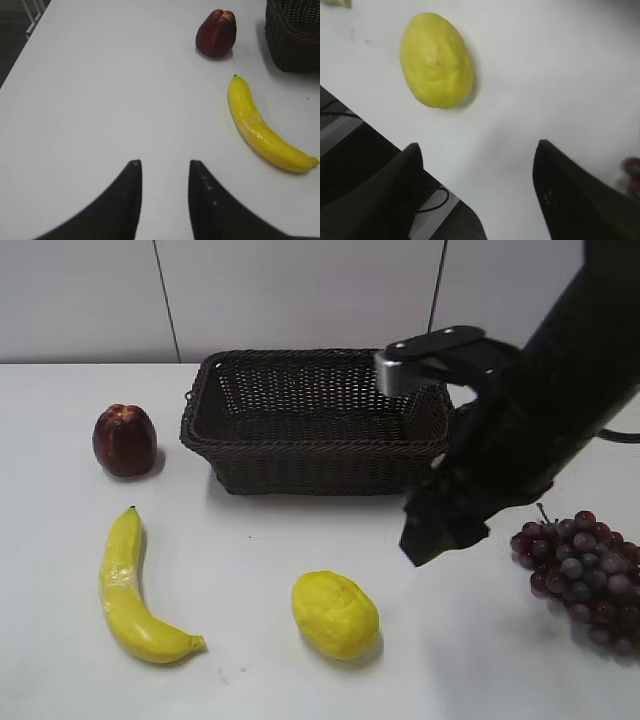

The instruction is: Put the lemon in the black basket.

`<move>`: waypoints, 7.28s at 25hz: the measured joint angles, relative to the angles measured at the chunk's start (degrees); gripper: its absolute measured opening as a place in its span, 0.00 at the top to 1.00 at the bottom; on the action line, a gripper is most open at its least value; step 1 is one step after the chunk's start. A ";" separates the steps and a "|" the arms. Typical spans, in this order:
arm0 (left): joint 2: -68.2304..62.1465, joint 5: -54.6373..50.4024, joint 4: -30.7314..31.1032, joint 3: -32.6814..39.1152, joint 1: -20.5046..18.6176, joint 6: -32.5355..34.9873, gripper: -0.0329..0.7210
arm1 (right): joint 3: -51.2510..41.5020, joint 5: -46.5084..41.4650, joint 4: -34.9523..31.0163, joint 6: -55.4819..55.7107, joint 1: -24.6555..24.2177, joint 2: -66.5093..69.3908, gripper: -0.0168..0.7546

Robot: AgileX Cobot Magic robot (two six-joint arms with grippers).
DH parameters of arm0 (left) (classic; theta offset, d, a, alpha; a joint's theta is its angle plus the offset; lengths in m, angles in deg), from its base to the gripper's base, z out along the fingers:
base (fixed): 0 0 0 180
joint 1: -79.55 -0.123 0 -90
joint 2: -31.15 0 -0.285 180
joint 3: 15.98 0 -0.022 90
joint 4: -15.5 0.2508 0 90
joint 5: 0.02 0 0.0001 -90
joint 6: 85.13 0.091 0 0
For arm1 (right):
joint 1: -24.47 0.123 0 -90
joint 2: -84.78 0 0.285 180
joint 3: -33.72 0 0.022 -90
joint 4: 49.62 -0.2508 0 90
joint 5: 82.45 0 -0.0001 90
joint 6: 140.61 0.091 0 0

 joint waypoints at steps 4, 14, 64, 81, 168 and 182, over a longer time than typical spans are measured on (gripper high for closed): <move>0.00 0.00 0.00 0.00 0.00 0.00 0.64 | 3.58 0.61 1.84 2.83 5.34 5.94 0.31; 0.00 0.00 0.00 0.00 0.00 0.00 0.64 | 13.17 -0.62 5.47 9.50 13.20 19.55 0.31; 0.00 0.00 0.00 0.00 0.00 0.00 0.64 | 57.34 -4.22 16.48 10.47 -2.87 40.33 0.26; 0.00 0.00 0.00 0.00 0.00 0.00 0.64 | 57.40 4.92 15.79 10.24 -2.87 50.60 0.26; 0.00 0.00 0.00 0.00 0.00 0.00 0.64 | -31.72 -6.14 9.96 6.83 -33.11 -58.92 0.21; 0.00 0.00 0.00 0.00 0.00 0.00 0.64 | -32.59 -7.02 9.43 6.83 -33.11 -79.11 0.21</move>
